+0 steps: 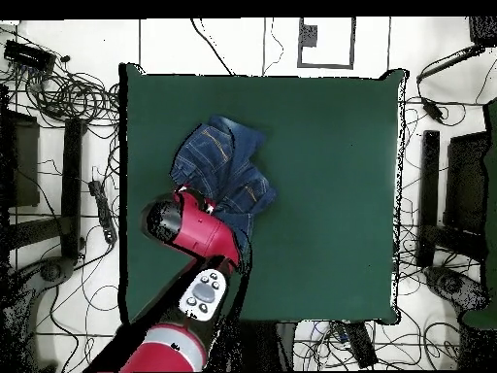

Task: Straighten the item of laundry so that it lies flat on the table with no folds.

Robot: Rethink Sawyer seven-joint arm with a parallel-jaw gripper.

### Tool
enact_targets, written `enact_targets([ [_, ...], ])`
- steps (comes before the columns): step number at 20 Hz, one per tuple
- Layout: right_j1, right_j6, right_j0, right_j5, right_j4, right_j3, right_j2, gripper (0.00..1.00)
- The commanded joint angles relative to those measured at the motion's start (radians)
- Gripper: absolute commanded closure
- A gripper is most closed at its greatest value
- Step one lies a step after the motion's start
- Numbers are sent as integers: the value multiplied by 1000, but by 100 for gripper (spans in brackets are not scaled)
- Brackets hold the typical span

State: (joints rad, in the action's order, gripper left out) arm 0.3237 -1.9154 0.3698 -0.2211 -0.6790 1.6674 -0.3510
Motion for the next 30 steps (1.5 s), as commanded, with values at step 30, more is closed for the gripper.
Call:
enact_targets([
  [30, -30, -374, 172, -209, -143, 65, -4, 0],
])
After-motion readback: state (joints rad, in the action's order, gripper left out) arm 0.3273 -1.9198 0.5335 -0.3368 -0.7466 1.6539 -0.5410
